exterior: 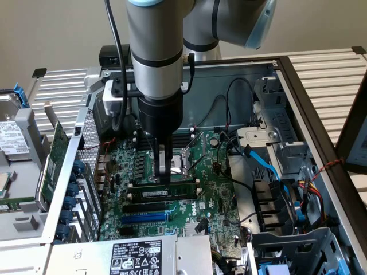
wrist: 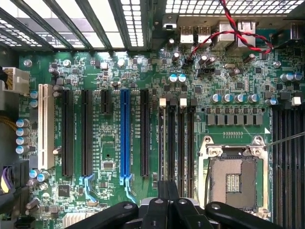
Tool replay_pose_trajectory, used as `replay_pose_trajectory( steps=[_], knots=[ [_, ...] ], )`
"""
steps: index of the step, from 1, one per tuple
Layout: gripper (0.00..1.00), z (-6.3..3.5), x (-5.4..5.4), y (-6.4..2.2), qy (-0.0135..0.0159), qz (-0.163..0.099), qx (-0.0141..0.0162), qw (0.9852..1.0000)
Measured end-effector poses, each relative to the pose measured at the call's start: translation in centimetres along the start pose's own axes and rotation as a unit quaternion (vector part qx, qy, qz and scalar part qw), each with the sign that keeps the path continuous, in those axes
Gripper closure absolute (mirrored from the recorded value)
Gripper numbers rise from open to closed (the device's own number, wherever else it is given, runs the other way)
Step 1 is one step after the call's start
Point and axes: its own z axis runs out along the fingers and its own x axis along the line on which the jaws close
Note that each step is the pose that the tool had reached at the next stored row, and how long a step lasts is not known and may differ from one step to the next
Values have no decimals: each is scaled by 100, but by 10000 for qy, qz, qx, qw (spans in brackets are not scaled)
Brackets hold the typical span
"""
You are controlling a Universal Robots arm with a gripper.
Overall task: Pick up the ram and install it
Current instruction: 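Press down the ram until it locks into place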
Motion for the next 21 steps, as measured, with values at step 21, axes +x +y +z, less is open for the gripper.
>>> replay_pose_trajectory(
  steps=[21],
  knots=[
    [90, 55, -3, 13, -3, -14, 35, 10000]
  ],
)
